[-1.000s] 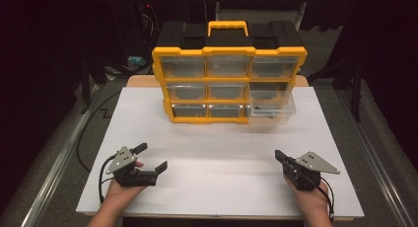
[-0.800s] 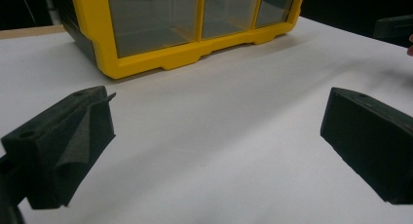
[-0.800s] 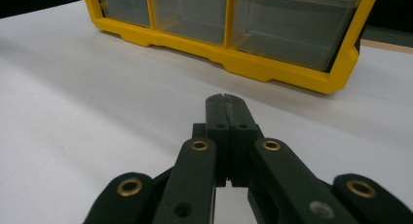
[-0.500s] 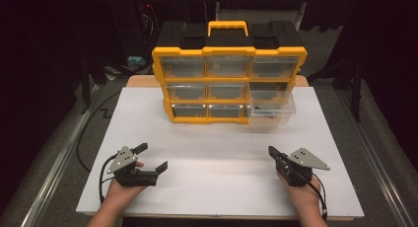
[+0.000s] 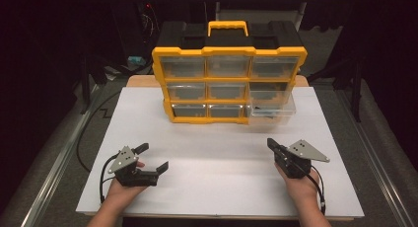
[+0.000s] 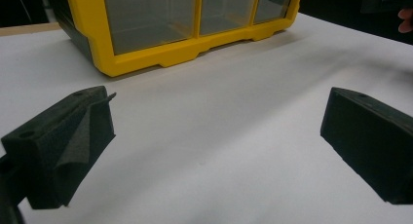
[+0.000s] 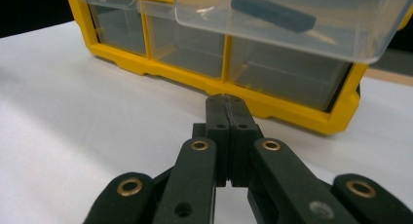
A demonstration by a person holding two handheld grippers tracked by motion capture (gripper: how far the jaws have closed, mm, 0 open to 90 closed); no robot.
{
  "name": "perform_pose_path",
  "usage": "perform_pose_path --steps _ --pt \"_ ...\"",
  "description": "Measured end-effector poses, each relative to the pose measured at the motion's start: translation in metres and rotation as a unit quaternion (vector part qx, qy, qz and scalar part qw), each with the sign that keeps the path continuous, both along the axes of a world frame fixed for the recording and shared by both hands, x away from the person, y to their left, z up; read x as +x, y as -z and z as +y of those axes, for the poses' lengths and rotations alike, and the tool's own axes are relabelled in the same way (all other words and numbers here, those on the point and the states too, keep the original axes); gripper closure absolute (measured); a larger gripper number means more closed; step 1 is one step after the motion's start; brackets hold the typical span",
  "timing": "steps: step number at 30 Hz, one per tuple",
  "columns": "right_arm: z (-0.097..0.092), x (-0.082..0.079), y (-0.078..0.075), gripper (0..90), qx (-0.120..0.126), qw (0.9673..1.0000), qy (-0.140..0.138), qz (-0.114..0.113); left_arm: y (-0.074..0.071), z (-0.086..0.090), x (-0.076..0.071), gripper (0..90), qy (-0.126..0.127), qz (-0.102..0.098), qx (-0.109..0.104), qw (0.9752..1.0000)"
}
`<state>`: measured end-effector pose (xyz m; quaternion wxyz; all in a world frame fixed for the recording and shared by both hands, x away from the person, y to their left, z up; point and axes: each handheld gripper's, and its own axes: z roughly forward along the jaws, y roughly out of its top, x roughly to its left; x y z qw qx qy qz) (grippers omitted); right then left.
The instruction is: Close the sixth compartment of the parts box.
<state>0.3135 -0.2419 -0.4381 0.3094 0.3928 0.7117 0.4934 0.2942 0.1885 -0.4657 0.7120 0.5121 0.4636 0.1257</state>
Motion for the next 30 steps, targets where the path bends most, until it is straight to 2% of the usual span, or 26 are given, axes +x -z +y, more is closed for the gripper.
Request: perform_pose_path --steps 21,30 --pt "0.008 0.009 -0.018 90.0 0.015 0.9998 0.003 -0.015 -0.001 0.000 -0.001 0.2 0.006 -0.003 -0.001 1.0000" --pt "0.011 0.013 -0.031 90.0 0.020 0.9994 0.007 -0.027 -0.001 0.000 -0.001 0.2 0.006 -0.003 -0.002 1.0000"
